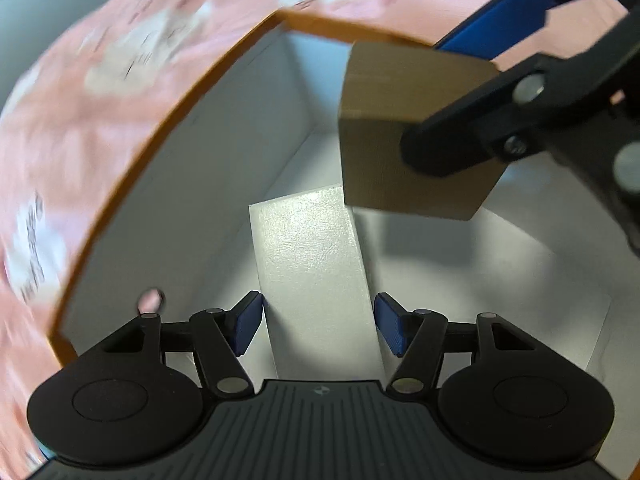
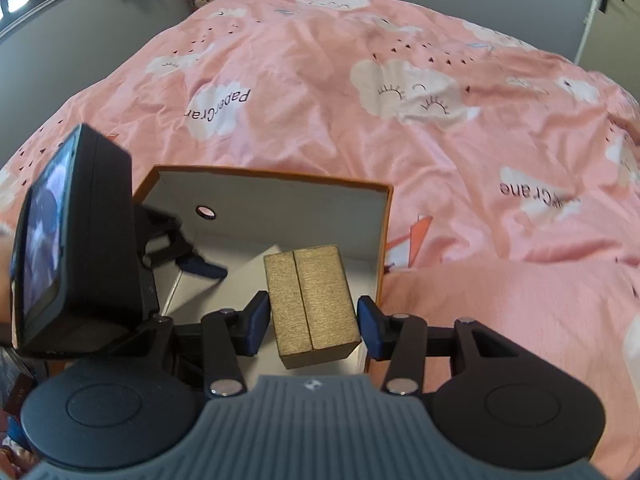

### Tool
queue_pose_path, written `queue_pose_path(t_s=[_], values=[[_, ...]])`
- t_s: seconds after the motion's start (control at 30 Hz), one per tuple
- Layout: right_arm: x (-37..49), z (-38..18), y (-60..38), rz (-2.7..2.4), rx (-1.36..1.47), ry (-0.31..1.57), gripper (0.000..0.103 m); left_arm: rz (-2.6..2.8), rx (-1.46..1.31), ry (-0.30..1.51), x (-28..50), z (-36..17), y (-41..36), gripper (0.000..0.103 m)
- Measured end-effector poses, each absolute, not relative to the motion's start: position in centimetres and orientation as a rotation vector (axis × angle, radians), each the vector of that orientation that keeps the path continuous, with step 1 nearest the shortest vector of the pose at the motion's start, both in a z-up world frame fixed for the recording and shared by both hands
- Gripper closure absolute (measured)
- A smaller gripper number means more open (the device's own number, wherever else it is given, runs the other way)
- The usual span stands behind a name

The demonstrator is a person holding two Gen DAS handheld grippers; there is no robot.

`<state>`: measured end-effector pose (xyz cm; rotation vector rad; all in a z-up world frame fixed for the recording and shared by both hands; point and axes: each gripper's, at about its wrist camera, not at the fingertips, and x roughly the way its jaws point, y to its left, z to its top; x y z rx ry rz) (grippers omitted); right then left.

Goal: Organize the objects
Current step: 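Carry the kraft box with the right tool over the orange box interior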

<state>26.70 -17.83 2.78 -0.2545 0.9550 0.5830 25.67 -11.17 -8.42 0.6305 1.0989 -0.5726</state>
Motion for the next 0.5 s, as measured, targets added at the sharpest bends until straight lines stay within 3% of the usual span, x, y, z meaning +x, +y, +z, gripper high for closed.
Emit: queue_pose_path(t_s=[0.5], values=[[25.3, 1.2, -17.5, 0.527, -0.282, 0.917, 0.054, -0.691, 1.247, 0.761, 21.0, -11.7, -12.4, 0.03]])
